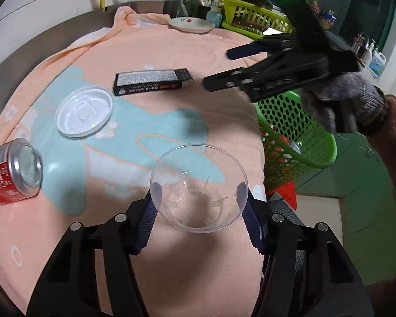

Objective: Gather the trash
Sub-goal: 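Close the right tool on the black box and lift it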

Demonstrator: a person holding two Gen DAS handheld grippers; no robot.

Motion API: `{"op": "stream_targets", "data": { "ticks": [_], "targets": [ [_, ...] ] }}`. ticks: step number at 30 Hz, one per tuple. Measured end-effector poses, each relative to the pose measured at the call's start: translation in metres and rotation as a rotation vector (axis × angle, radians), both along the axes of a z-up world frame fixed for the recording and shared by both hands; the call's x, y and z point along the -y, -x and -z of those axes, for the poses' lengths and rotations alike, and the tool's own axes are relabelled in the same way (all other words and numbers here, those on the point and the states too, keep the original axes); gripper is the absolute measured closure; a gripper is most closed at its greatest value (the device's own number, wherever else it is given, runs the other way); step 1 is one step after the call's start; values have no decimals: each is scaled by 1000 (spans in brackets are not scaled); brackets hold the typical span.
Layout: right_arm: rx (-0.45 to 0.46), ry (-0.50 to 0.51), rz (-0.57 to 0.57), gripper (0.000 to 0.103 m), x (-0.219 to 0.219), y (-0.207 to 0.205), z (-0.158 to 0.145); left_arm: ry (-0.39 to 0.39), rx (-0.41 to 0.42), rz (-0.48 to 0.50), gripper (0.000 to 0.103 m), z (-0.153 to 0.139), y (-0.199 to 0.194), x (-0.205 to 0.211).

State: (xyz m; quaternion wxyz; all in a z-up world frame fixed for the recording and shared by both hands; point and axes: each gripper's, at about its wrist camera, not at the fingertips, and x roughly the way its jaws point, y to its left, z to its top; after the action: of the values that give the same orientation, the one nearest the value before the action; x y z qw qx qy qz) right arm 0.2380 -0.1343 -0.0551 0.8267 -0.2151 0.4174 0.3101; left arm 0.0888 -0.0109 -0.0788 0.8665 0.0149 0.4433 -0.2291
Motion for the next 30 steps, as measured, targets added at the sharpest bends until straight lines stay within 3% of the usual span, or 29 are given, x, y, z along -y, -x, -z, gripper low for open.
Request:
{"op": "stream_targets", "data": {
  "ticks": [20,30],
  "targets": [
    [-76,85,-74,20,-83,-75,49,26,16,-73,44,-11,0,-42],
    [-119,53,-82,47,-78,-68,49,23,20,-75,44,-12,0,-40]
  ]
}}
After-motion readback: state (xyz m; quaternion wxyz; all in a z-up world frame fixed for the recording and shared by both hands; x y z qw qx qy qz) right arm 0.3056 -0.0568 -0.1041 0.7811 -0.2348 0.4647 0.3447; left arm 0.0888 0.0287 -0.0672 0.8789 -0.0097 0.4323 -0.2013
